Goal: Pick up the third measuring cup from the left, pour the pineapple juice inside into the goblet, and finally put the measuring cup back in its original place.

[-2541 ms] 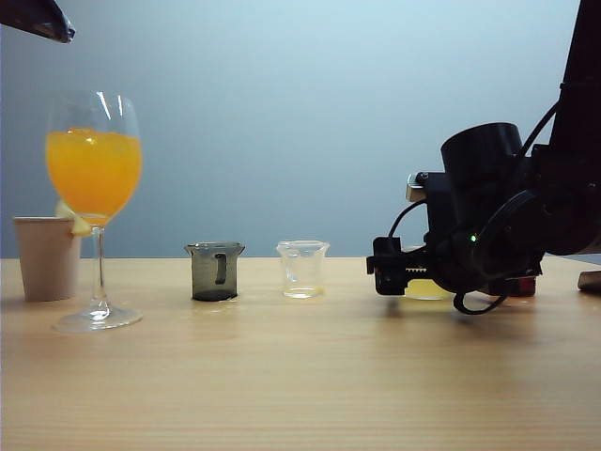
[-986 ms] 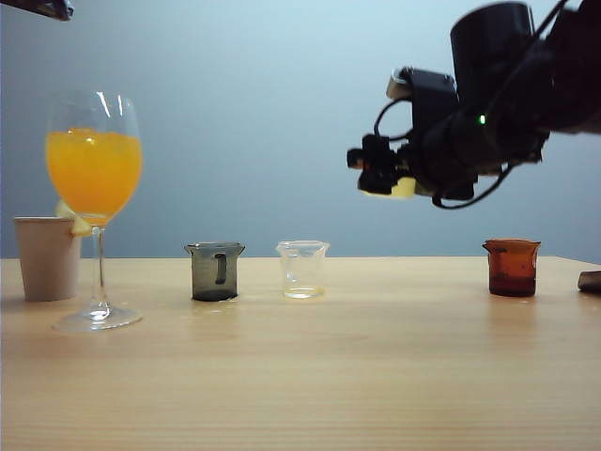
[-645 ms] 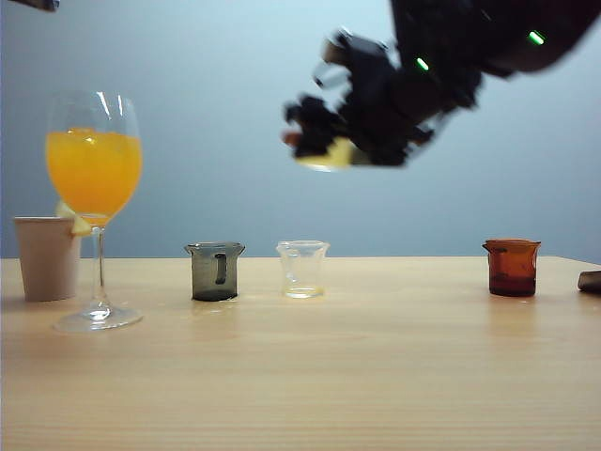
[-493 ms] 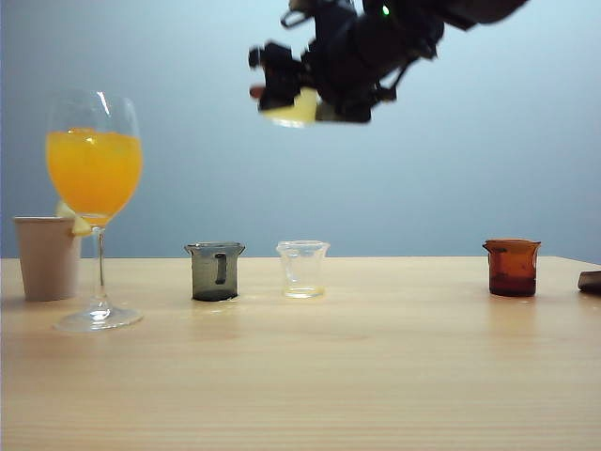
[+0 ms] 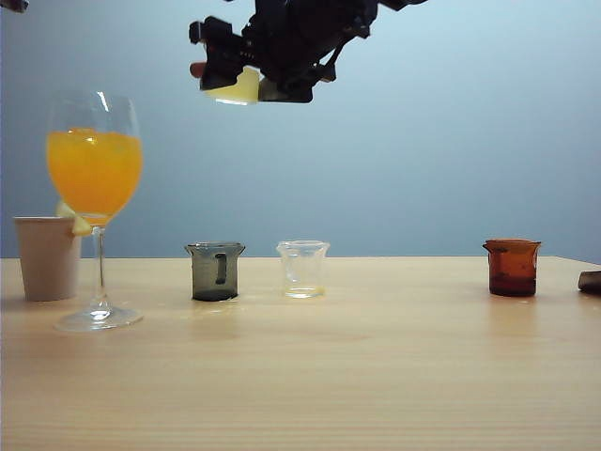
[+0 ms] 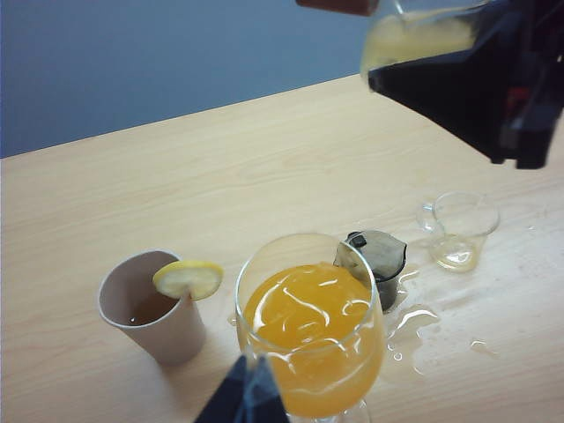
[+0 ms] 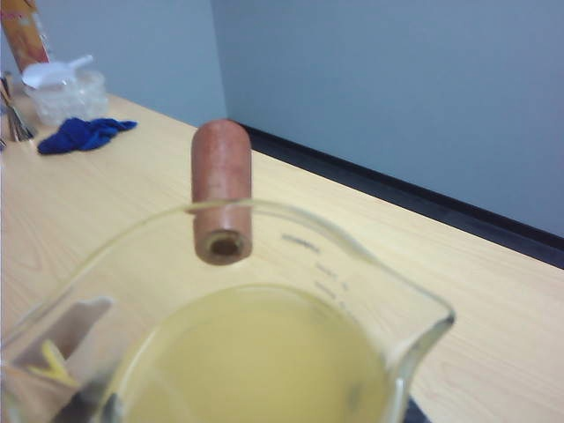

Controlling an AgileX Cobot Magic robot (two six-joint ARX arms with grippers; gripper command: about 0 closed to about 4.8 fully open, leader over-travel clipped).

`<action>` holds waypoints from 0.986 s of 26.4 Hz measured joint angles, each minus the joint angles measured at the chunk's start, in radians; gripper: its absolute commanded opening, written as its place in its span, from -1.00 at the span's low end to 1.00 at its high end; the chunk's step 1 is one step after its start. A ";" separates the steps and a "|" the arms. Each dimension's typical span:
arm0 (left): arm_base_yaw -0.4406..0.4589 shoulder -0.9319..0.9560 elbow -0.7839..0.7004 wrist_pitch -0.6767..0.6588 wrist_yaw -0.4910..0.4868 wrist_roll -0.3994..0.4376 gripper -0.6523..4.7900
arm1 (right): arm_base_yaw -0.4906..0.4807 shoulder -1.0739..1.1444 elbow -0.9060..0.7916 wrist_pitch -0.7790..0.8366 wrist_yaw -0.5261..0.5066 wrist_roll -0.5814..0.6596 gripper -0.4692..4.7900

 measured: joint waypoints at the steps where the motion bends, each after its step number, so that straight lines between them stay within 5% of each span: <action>1: 0.000 0.002 0.000 0.000 0.000 -0.003 -0.78 | 0.002 0.008 0.015 -0.011 -0.002 -0.008 -0.47; 6: 0.058 0.003 0.000 0.005 0.015 -0.083 -0.78 | 0.017 0.074 0.117 -0.064 -0.069 -0.075 -0.47; 10: 0.156 0.036 0.000 0.004 0.120 -0.092 -0.78 | 0.025 0.093 0.127 -0.103 -0.098 -0.111 -0.47; 26: 0.159 0.055 0.000 0.012 0.206 -0.106 -0.78 | 0.091 0.097 0.133 -0.117 -0.103 -0.303 -0.47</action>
